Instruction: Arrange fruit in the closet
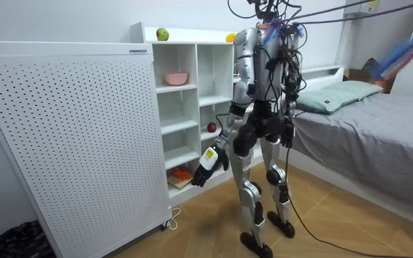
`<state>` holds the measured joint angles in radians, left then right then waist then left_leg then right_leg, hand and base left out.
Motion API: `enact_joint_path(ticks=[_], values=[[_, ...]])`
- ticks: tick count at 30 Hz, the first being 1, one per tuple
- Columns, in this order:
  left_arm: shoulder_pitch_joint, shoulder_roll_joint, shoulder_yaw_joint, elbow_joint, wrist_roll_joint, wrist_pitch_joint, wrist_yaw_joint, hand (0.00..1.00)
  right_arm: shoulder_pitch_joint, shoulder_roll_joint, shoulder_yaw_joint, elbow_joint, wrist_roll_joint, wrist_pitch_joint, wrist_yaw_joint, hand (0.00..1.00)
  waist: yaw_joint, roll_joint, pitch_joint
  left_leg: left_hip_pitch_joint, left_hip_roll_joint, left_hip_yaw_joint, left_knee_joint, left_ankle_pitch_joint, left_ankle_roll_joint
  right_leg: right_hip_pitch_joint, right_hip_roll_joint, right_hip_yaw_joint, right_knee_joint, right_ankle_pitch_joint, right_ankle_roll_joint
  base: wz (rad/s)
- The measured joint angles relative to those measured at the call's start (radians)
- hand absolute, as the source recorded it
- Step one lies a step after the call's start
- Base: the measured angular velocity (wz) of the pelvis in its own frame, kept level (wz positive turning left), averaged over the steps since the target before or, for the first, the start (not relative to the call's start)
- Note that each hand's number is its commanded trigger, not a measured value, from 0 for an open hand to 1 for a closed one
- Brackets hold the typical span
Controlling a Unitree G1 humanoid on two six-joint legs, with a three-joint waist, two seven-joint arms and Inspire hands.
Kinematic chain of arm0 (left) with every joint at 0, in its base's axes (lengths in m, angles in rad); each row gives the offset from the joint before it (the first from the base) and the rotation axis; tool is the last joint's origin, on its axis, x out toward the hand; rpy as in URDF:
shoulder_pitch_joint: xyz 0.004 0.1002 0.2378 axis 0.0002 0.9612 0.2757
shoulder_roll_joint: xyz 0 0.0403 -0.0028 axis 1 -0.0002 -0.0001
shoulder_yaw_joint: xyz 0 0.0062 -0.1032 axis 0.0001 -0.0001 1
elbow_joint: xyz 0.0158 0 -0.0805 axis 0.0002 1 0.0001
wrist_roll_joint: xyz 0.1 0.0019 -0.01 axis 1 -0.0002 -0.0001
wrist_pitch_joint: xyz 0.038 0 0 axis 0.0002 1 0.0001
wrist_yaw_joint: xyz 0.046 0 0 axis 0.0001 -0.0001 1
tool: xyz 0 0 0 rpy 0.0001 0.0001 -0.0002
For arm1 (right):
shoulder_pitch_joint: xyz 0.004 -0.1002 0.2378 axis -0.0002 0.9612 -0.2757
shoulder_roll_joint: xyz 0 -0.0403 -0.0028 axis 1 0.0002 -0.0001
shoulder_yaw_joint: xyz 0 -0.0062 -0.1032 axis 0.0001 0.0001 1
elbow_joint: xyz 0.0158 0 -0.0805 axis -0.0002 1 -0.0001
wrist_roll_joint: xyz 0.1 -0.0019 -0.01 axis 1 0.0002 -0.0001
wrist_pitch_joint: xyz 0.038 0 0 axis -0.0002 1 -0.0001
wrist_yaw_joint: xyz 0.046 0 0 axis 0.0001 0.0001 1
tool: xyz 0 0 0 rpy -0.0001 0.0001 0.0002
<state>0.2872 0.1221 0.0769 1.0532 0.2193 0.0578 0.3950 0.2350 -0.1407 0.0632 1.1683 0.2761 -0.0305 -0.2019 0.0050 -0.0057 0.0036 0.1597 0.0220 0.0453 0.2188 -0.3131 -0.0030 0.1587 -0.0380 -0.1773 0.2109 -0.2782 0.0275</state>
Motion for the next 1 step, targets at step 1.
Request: enact_joint_path(ticks=[1], values=[[0.001, 0.000, 0.001, 0.000, 0.022, 0.009, -0.010, 0.00, -0.003, 0.000, -0.007, 0.000, -0.007, 0.002, 0.004, 0.00, 0.002, 0.000, 0.0002, 0.010, 0.001, -0.005, -0.002, 0.005, 0.001, 0.001, 0.001, 0.009, 0.016, 0.002, -0.003, -0.10]])
